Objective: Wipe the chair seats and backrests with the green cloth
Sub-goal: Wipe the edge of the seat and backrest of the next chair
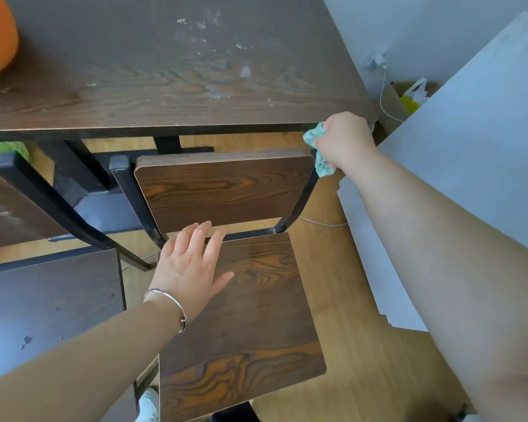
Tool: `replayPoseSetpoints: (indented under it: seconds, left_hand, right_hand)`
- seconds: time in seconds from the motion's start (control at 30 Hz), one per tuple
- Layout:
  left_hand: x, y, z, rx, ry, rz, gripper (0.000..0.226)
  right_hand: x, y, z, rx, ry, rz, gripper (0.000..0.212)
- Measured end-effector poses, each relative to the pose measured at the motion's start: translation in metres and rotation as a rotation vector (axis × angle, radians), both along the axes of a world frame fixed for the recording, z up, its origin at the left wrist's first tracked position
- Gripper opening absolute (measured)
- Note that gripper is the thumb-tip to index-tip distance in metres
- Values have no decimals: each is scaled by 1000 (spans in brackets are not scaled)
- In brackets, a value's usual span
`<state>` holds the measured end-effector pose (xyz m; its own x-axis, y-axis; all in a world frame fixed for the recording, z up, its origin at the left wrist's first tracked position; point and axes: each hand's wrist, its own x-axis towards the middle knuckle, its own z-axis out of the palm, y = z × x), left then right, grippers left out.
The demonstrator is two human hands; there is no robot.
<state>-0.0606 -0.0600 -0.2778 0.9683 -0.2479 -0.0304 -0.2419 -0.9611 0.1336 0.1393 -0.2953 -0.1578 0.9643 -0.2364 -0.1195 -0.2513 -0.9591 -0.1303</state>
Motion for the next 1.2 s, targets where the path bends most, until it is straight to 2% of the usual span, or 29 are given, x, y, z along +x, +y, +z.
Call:
replayPoseSetpoints:
  seconds: [0.2, 0.3, 0.6, 0.8, 1.03, 1.2]
  left_hand:
    - [-1, 22, 5, -27, -36, 52, 78]
    - [-1, 39, 9, -26, -48, 80, 78]
    - [-10, 92, 23, 7, -50, 177, 77]
    - [-21, 122, 25, -6, -51, 209, 77]
    - [-26, 136, 24, -13, -88, 214, 78]
    - [-23, 126, 25, 7, -65, 210, 76]
  right_hand:
    - [-16, 26, -2, -25, -37, -1, 38]
    - [-25, 45, -1, 24, -68, -24, 36]
    - [-55, 188, -8, 248, -72, 197, 29]
    - [-62, 257, -4, 319, -3, 302, 26]
    - [-80, 266, -12, 82, -125, 650, 29]
    - [-76, 246, -9, 42, -165, 721, 32]
